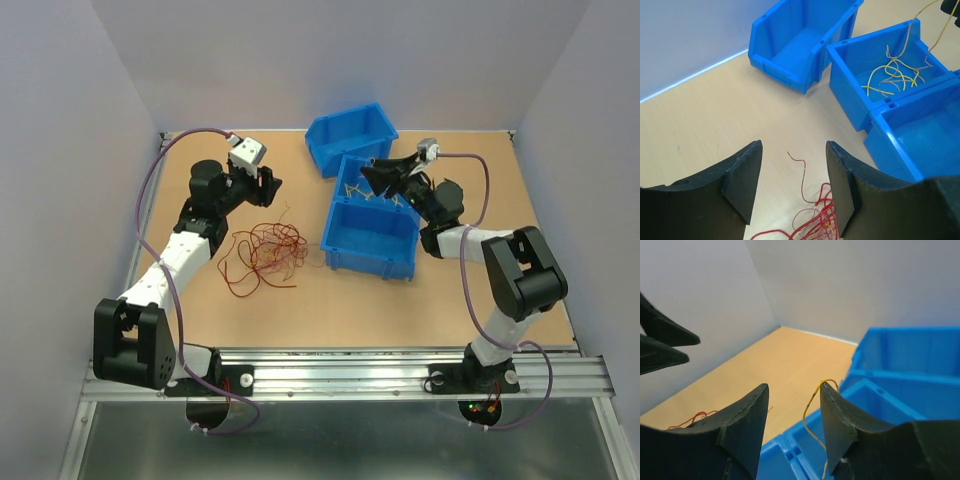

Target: Untangle the cables

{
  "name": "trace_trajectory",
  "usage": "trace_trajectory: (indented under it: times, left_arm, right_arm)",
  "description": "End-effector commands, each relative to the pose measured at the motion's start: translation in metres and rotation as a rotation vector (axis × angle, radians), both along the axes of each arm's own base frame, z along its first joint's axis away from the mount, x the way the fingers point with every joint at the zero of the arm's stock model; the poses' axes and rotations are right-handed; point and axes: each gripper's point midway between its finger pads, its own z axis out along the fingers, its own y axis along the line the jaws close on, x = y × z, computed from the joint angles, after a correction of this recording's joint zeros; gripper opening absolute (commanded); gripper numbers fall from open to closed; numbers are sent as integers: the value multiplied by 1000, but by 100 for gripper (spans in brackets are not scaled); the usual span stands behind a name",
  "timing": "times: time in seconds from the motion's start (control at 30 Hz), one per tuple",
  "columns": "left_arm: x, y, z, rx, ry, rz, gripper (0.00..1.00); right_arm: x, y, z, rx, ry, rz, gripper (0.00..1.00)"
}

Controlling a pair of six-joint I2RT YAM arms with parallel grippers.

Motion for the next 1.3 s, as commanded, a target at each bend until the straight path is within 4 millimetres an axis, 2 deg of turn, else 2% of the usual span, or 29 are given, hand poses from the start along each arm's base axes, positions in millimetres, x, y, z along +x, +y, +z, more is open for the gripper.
trace_trajectory:
  times: [0.0,0.07,0.1,0.2,0.23,0.27,0.4,0.47,0.6,0.7,0.77,0.87,0.9,0.93,1.03,1.27]
  left_arm:
    - [-1,-6,7,12,-34,-42,66]
    - [-2,-7,6,16,-27,-51,66]
    - [-2,-8,6,14,-26,-54,66]
    - [-2,-8,6,16,-25,-59,66]
    - [-1,-9,5,16,-24,-60,66]
    - [-1,-9,5,17,-21,-62,66]
    - [-1,-9,4,26,-19,-67,66]
    - [-2,-9,3,32,-18,-65,66]
    - [-2,-11,3,39,-21,-69,66]
    - [-2,-13,1,43,-14,-73,66]
    - [-3,-17,-2,58,-10,-94,66]
    - [-9,-30,-12,107,14,-151,67]
    - [-9,-32,-16,127,25,-151,67]
    - [-6,-31,-18,150,28,-132,67]
    - [-10,-40,-41,204,94,-162,67]
    - [-20,-44,-72,362,182,-136,65]
  right_arm:
    - [12,-21,29,42,67,-124,51]
    - [37,-38,20,24,206,-268,51]
    - [50,-44,5,-41,325,-327,55]
    - [63,-58,-30,-185,481,-425,60]
    - [61,-60,-34,-211,506,-430,62]
    - [60,-68,-47,-244,554,-475,64]
    - [52,-77,-53,-296,594,-501,67]
    - [47,-78,-54,-318,603,-498,68]
    - [32,-73,-70,-397,657,-433,71]
    - [28,-82,-64,-393,649,-476,72]
    - [21,-81,-55,-388,626,-458,71]
    - [5,-61,-50,-397,593,-317,68]
    - [5,-55,-44,-389,562,-289,67]
    - [1,-47,-44,-396,556,-249,67]
    - [-1,-42,-46,-410,550,-240,67]
    - [1,-42,-49,-423,550,-240,67]
